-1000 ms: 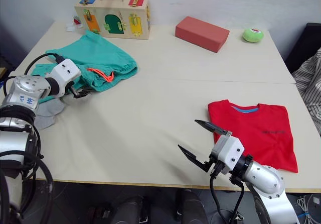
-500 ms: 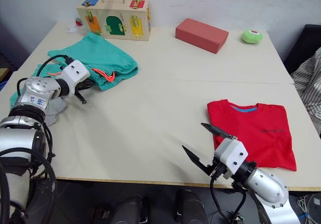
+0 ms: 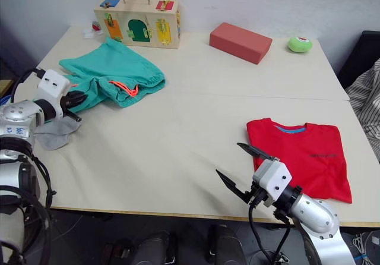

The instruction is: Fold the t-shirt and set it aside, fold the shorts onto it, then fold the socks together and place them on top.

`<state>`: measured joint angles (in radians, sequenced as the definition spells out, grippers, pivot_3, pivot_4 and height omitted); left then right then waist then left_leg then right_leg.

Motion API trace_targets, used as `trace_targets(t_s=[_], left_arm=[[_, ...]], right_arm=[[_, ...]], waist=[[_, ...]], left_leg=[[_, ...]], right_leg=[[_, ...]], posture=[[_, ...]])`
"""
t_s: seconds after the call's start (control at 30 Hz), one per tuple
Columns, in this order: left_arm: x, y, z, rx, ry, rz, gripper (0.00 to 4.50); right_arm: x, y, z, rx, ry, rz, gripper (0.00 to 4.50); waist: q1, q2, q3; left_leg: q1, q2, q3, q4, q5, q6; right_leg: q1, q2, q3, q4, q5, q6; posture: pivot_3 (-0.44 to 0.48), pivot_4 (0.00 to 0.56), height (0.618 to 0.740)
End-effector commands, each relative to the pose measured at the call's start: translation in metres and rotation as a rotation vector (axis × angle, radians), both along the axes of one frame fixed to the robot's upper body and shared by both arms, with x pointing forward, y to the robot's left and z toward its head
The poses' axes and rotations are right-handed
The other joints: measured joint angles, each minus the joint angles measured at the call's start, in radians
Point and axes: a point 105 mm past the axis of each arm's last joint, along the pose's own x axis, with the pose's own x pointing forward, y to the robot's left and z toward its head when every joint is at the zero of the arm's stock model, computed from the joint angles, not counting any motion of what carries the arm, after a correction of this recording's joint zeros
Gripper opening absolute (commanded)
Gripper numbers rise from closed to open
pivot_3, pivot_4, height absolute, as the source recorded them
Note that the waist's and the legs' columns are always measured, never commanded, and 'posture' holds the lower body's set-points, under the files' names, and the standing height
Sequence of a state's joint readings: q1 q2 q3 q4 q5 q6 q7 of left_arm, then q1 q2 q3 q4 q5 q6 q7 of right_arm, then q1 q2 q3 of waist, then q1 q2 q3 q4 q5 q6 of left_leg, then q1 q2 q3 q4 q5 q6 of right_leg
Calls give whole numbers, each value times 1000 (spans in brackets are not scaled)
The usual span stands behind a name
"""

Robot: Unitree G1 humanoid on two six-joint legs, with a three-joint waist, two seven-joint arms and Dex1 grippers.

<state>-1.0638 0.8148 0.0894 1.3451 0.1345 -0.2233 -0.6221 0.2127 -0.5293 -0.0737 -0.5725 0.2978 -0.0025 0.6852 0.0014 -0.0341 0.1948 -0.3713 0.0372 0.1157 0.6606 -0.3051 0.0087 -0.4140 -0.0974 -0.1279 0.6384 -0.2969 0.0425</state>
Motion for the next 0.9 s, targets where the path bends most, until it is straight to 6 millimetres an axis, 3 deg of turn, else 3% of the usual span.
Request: trace_targets(t_s=[0.03,0.17,0.3,0.47,0.7,0.8,0.9], left_arm=[[4,0,17,20,-60,12,1890],[13,-22,19,58,-68,-58,3212],[19,-51,29,202,-108,-203,4477],[24,-73,21,544,-22,-337,4477],[31,-78,6,700,92,-324,4477],[30,-80,-2,700,127,-336,3928],[29,-79,-6,685,152,-342,2989]], right_arm=[[-1,1,4,6,-22,21,4500],[-1,0,4,2,-23,17,4500],[-1,0,5,3,-26,10,4500],[-3,0,6,5,-26,-1,4500],[-4,-3,8,4,-33,-27,4500],[-7,-5,8,4,-35,-48,4500],[-10,-5,8,2,-34,-63,4500]], waist=[[2,-1,0],[2,-1,0],[3,-1,-1],[-2,-1,-1],[-2,-1,0],[-1,-1,0],[-2,-1,-1]], left_leg=[[0,0,0,0,0,0],[0,0,0,1,-1,1],[0,-1,0,2,-1,1],[0,0,2,2,-1,0],[0,0,2,2,-1,1],[0,0,2,2,-2,1],[0,0,2,2,-2,1]], right_leg=[[0,0,0,0,0,0],[0,-1,0,0,0,0],[0,-1,0,1,0,0],[0,0,1,1,0,0],[0,0,2,1,0,0],[0,0,2,1,0,0],[0,0,2,1,0,0]], posture=[[0,150,740],[0,150,740],[0,150,740],[0,150,740],[0,150,740],[0,150,740],[0,150,740]])
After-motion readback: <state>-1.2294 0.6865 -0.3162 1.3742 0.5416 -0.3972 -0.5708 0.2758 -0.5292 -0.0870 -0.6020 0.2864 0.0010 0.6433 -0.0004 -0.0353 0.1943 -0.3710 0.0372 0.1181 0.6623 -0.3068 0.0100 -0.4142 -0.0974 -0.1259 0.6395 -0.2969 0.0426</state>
